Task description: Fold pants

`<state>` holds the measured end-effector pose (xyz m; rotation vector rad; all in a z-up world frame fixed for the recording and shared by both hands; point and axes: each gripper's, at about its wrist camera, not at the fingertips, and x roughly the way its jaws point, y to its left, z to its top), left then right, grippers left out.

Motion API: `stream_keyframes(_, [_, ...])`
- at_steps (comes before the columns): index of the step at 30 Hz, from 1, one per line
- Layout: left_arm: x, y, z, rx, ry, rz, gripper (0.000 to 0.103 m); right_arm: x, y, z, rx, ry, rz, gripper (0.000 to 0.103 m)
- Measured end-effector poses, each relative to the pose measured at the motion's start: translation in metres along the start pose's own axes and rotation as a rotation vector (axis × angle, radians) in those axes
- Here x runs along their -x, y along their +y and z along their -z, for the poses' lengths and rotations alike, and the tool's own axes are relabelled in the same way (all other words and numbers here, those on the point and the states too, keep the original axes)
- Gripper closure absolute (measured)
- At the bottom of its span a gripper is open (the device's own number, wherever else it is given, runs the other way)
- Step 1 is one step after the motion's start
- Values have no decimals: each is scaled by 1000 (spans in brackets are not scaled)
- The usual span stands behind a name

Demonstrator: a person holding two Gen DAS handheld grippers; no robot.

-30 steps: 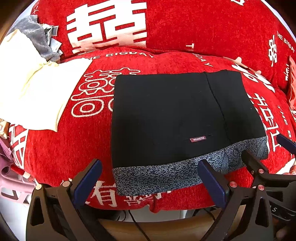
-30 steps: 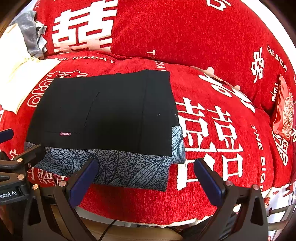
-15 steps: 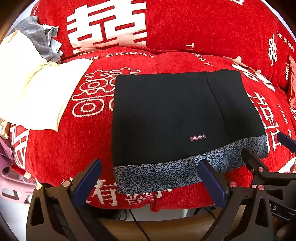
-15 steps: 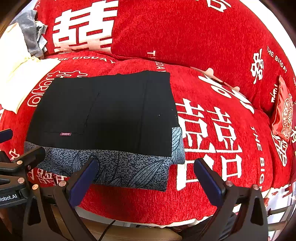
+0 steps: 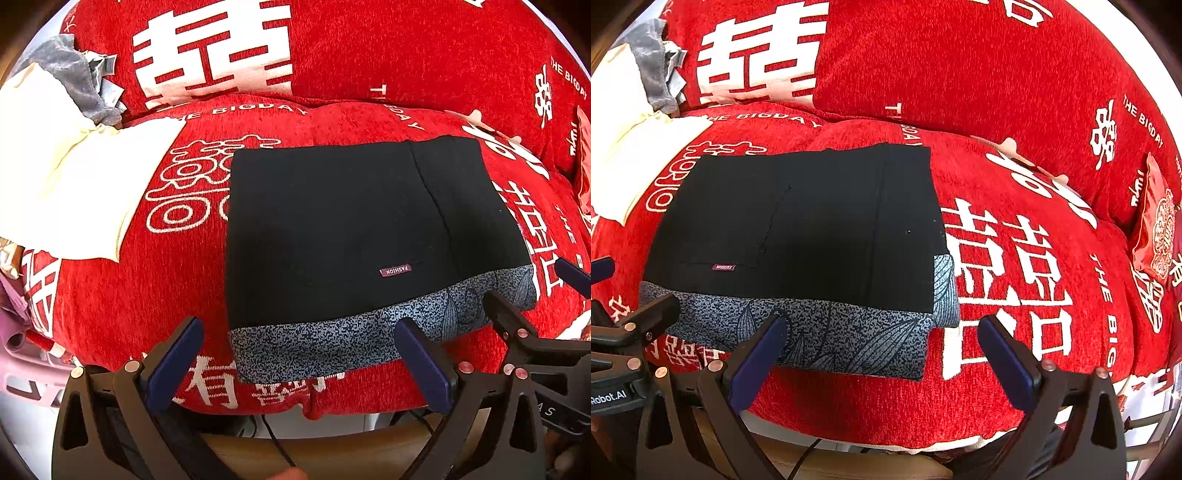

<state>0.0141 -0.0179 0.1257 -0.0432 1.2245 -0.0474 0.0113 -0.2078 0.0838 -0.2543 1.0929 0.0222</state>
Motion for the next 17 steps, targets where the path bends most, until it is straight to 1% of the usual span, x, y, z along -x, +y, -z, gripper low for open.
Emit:
stream_keyframes(10, [4, 2, 2, 11, 1, 29, 0, 3, 3, 2, 19, -9, 17, 0])
stream_keyframes(15, [1, 7, 4, 27, 18, 58, 0, 4, 3, 6, 22, -7, 23, 0])
stream_keyframes(17, [-5, 12, 8, 33, 33, 63, 0, 2, 1, 11, 11, 6, 17, 0])
